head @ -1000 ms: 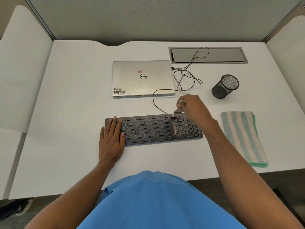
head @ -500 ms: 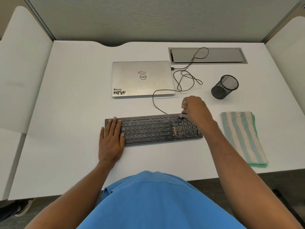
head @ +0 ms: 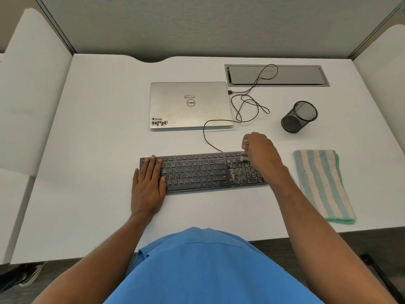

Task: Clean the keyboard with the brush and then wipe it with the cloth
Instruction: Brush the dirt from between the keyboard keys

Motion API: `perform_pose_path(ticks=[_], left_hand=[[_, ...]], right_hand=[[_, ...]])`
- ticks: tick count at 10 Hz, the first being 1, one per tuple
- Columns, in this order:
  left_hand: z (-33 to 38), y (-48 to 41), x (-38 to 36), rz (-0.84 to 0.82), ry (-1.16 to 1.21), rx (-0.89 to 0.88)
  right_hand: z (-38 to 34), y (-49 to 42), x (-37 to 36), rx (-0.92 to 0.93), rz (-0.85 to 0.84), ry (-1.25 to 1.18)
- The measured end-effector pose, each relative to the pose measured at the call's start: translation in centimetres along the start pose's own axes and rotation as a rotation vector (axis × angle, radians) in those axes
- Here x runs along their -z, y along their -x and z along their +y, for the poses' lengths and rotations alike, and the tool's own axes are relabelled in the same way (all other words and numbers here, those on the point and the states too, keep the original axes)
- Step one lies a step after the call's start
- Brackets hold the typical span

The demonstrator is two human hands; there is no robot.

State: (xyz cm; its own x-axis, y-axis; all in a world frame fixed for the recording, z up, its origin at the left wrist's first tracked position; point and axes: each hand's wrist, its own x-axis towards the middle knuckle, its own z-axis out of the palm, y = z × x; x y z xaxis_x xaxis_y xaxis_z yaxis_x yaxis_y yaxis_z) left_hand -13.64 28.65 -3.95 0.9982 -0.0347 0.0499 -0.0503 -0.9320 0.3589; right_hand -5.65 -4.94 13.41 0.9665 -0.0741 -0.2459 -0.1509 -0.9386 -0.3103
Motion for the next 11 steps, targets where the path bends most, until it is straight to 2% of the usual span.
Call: perform_pose_path(ticks=[3,4,6,7,9,11], left_hand=[[0.2,-0.1,0.1,-0.008,-0.002,-0.002],[0.1,-0.1,0.2,-0.007,-0.005,-0.003],[0.1,0.0,0.1,0.002,0.003,-0.004],[0.1,0.0,0.1,0.002,0.004,-0.002],[0.1,0.0,0.1,-0.002,0.001,-0.005],[0.1,-0.1,0.0,0.000,0.005,-0.004]], right_hand=[[-2.4,0.9,-1.9,0.149,-0.047,-0.011],[-1.3,0.9,-1.7,0.087,-0.058,-0.068],[0.5,0.6,-0.8,0.007,-0.012,0.028],[-0.3,0.3,-1.1,0.008,-0.028,-0.057],[-1.4,0.6,-2.1,0.099,-0.069,-0.072],[0.6,0.6,-0.9,0.003,-0.053,-0.092]])
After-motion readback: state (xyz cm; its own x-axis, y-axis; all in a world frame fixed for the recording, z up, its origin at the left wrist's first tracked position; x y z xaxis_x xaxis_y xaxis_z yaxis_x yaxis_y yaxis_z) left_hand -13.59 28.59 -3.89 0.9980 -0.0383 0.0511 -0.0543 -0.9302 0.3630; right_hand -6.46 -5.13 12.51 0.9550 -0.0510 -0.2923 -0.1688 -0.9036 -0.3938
